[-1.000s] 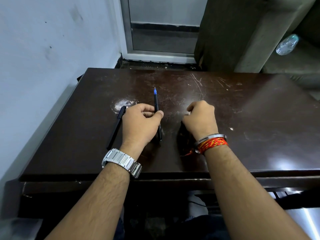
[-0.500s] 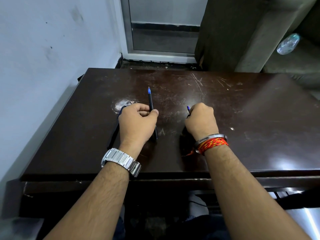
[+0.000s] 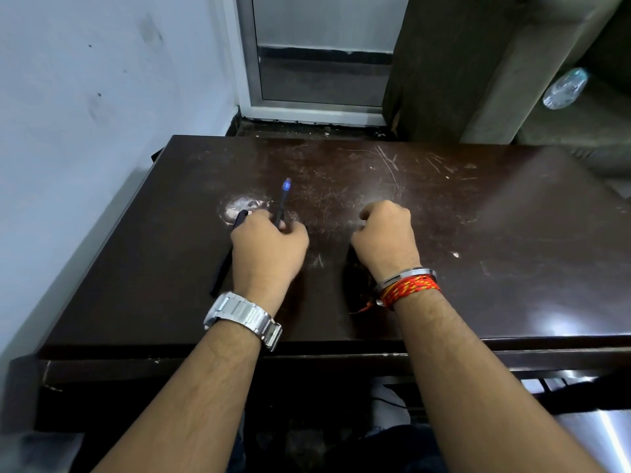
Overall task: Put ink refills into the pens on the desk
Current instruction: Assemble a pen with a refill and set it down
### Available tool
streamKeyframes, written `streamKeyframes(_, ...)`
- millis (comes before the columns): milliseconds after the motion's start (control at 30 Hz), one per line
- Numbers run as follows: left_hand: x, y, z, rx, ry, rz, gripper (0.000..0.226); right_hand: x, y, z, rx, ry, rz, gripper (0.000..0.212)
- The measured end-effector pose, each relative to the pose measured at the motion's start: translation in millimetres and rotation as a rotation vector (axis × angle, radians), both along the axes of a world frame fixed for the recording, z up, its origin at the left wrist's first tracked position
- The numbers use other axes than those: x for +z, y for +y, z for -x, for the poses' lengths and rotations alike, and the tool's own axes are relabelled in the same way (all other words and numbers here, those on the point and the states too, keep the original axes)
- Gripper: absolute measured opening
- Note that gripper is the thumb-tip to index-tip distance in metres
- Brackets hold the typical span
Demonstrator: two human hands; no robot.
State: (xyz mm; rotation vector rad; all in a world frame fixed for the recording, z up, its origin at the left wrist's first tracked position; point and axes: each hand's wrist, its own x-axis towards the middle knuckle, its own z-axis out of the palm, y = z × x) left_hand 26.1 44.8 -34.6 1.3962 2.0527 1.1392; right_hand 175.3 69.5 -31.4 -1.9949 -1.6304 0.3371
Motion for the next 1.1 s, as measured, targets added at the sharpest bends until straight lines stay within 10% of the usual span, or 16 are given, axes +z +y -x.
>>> streamKeyframes(333, -7, -2, -9, -0.080, 0.183, 0.119, 0.029, -3, -3, 18, 0.105, 0.090, 0.068, 0.015)
streamKeyframes(633, -9, 2, -12, -0.126, -0.023, -0.031, 0.038, -3, 2, 28, 0.114, 0.430, 0.091, 0.042)
streamKeyframes(1100, -14, 10, -17, -0.263, -0.476, 0.035, 0.026, -1, 8, 29, -0.025, 0.857, -0.192, 0.013)
